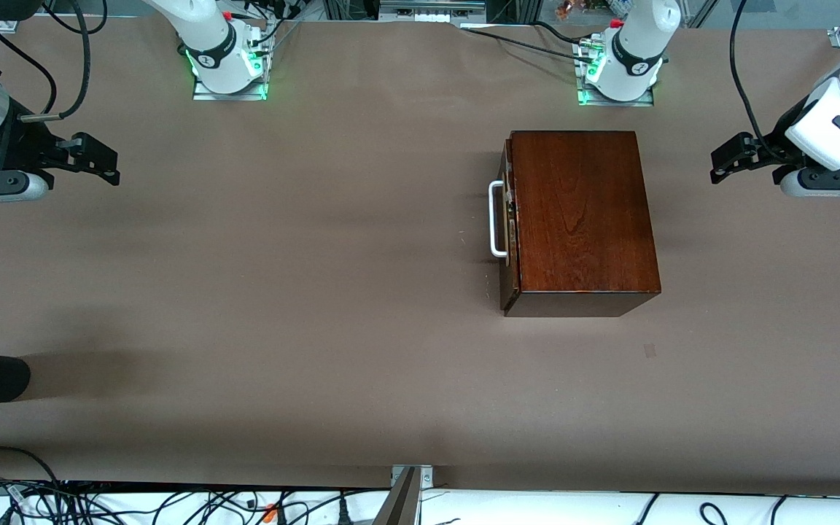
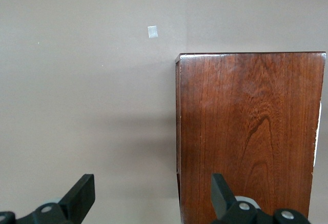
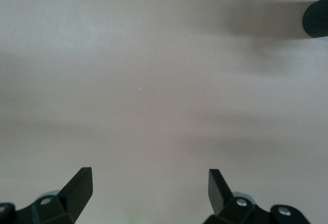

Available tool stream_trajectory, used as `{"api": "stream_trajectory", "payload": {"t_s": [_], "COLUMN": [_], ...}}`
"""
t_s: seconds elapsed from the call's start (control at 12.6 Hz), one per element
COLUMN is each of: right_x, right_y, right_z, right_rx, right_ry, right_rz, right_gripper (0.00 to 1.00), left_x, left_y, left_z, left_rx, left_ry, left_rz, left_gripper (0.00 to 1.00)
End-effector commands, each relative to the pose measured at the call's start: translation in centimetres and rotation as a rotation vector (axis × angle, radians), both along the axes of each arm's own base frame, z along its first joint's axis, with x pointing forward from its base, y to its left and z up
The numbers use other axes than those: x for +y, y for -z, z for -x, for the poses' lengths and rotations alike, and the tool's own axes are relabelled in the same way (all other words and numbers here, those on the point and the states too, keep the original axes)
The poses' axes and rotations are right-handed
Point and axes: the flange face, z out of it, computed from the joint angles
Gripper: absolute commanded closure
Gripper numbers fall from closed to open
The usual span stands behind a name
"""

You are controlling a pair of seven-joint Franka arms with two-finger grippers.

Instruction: Open drawer, take yellow block, close drawer

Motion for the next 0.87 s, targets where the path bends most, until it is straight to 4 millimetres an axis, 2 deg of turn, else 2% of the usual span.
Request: {"api": "stream_trajectory", "payload": {"t_s": [0.0,0.4,0.63,0.79], "right_x": [-0.1,-0.1,-0.1,-0.1], "right_y": [-0.3,-0.3,-0.3,-0.3], "right_z": [0.1,0.1,0.1,0.1], "right_rx": [-0.004,-0.004,-0.004,-0.004], "right_ry": [0.018,0.018,0.018,0.018], "right_rz": [-0.014,-0.014,-0.014,-0.014], "right_gripper": [0.00,0.00,0.00,0.00], "left_x": [0.0,0.0,-0.3,-0.4], "left_y": [-0.5,-0.7,0.0,0.6], "left_z": [-0.2,-0.4,0.0,-0.5], "left_rx": [0.014,0.017,0.067,0.076], "left_ry": [0.002,0.002,0.008,0.010], "left_rz": [-0.026,-0.020,-0.019,-0.015], "left_gripper": [0.00,0.00,0.00,0.00]}}
